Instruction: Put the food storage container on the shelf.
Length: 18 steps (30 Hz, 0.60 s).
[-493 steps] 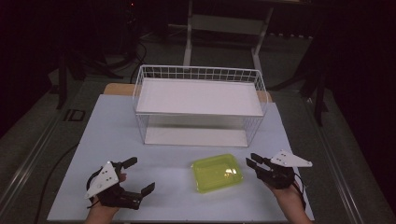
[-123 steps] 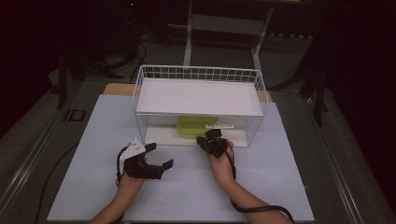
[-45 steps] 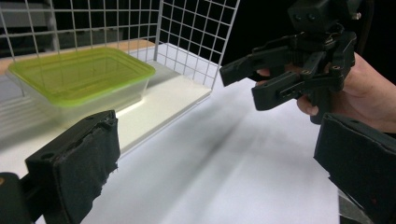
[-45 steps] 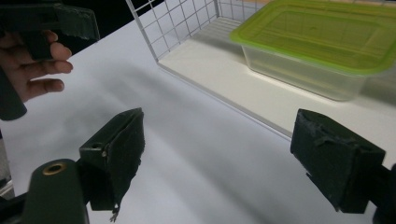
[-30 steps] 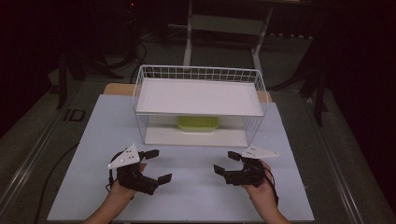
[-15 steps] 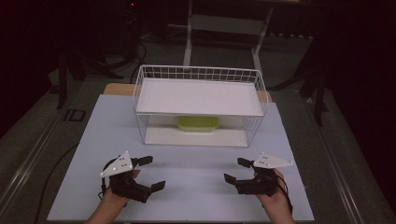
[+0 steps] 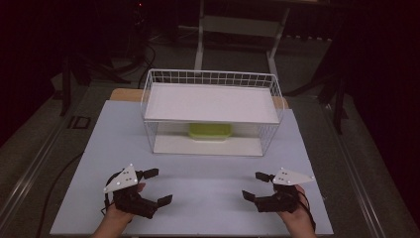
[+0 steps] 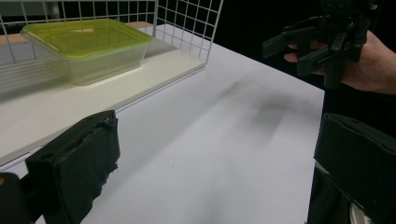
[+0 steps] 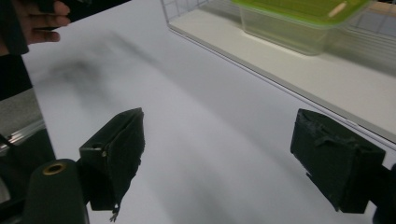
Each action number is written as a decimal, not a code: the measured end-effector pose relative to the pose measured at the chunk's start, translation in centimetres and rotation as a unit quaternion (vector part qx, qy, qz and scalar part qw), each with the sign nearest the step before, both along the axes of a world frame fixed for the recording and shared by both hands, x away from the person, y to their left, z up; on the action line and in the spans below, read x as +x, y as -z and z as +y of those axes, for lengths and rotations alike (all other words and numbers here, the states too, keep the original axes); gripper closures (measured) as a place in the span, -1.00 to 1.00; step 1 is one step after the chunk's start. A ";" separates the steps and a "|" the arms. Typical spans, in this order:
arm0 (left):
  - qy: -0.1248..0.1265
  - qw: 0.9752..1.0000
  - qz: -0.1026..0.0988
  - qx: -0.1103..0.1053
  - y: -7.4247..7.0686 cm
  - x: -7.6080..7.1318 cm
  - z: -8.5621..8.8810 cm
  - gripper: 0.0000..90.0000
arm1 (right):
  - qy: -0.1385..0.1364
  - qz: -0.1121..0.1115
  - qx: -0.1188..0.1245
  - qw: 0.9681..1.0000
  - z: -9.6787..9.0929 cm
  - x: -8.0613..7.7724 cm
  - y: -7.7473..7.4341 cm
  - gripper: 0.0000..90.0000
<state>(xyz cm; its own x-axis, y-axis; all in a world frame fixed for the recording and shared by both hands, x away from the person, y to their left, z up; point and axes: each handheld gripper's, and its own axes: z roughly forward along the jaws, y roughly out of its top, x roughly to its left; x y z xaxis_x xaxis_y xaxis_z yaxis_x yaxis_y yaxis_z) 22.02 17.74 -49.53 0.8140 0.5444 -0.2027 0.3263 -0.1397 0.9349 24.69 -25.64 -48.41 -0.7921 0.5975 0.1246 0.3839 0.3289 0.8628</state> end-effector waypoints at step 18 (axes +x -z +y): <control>-0.010 1.000 -0.005 0.002 1.4 0.6 -0.1 -0.98 | -0.006 -0.003 0.006 1.000 -1.1 1.1 2.3 -0.61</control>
<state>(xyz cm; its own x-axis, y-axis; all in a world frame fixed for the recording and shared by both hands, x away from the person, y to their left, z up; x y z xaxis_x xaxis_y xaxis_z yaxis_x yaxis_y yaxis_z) 22.62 17.68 -50.91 0.8044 0.5621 -0.1921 0.3200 -0.1376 0.9374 25.84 -26.70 -50.72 -0.7998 0.5866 0.1276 0.3750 0.3222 0.8692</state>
